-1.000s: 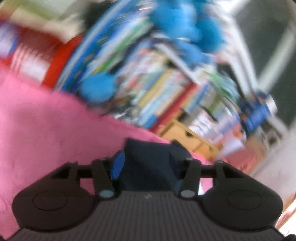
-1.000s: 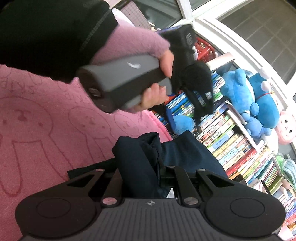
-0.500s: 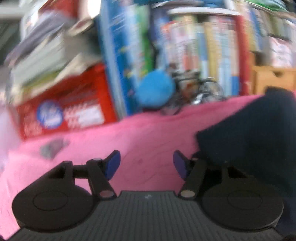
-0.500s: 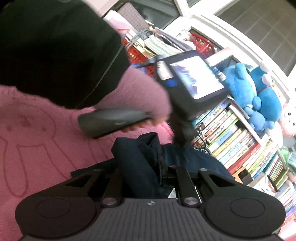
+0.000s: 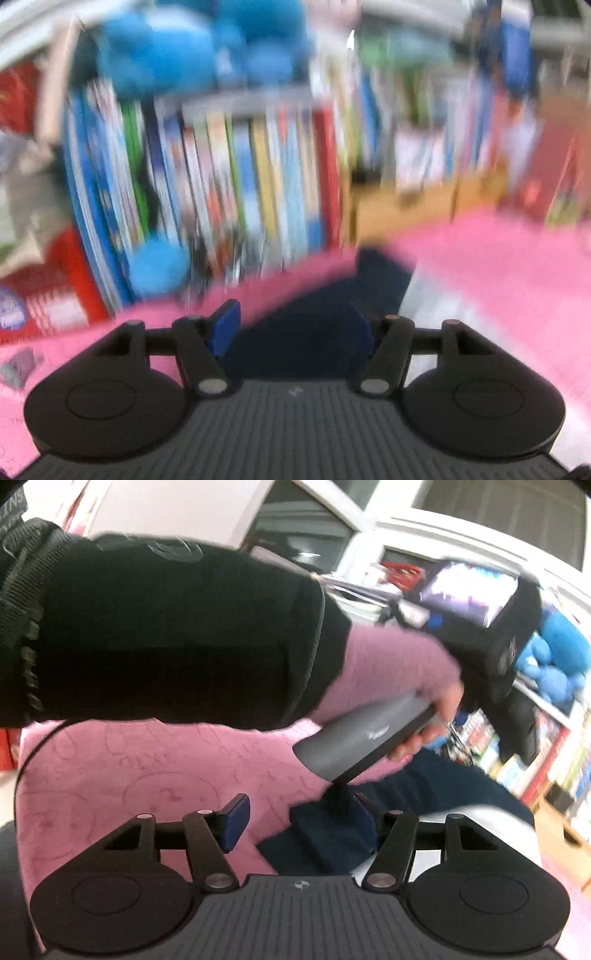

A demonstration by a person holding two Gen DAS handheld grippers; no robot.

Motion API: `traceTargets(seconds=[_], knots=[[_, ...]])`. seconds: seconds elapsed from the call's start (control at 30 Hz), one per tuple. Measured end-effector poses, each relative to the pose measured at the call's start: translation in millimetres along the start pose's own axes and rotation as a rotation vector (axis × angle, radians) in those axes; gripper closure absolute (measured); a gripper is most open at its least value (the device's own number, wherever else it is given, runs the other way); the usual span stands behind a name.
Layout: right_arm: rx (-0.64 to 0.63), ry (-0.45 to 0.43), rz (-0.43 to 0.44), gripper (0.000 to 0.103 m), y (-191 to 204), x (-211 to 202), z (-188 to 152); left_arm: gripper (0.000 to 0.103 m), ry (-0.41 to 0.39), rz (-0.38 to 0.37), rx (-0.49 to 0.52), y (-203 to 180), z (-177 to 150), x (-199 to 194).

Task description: Fold clothes

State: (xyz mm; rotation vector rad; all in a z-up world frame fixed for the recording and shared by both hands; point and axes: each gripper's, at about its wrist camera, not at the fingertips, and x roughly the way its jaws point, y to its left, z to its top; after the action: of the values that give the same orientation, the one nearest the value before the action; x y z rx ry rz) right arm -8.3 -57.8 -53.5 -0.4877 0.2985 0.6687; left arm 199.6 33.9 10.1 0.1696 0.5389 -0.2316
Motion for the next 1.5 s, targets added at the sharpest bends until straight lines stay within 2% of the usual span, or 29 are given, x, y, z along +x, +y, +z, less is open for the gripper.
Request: traceTargets(seconds=[0.07,0.17,0.27,0.47,0.57,0.67,0.8,1.03,1.27,1.4,1.5], knots=[[0.055,0.016,-0.025,0.040,-13.8,-11.1,-8.2,0.040,0.078,0.053,-0.020,3.5,-10.9,21.9],[0.154,0.030,-0.084,0.037,-39.0,-30.2,-21.2,0.041,0.079,0.102,-0.100,18.5,-10.4,13.9],[0.250,0.023,-0.147,0.034,-55.5,-50.7,-35.2,0.043,0.053,0.132,-0.075,20.5,-9.0,-8.4],[0.338,0.015,-0.254,0.030,-68.3,-90.0,-61.4,0.043,0.016,0.045,-0.056,10.7,-24.1,-65.1],[0.363,0.033,-0.286,0.030,-82.0,-88.5,-63.3,0.043,0.051,0.021,-0.031,-1.2,-33.2,-80.8],[0.402,0.054,-0.301,0.029,-92.6,-87.7,-64.2,0.043,0.104,0.009,-0.031,-14.6,-45.2,-91.3],[0.441,0.075,-0.314,0.027,-98.7,-86.7,-66.9,0.043,0.131,-0.013,-0.087,-22.4,-60.8,-102.5],[0.454,0.096,-0.337,0.025,-94.4,-91.5,-68.4,0.042,0.133,0.008,-0.083,-26.3,-73.3,-114.7],[0.430,0.102,-0.313,0.022,-82.4,-93.8,-65.1,0.041,0.146,0.017,-0.085,-26.2,-85.1,-118.9],[0.416,0.106,-0.301,0.020,-76.2,-96.0,-64.9,0.040,0.130,0.028,-0.071,-29.5,-94.9,-127.2],[0.420,0.113,-0.309,0.020,-77.8,-98.6,-66.8,0.040,0.116,0.041,-0.100,-23.6,-101.5,-138.1]])
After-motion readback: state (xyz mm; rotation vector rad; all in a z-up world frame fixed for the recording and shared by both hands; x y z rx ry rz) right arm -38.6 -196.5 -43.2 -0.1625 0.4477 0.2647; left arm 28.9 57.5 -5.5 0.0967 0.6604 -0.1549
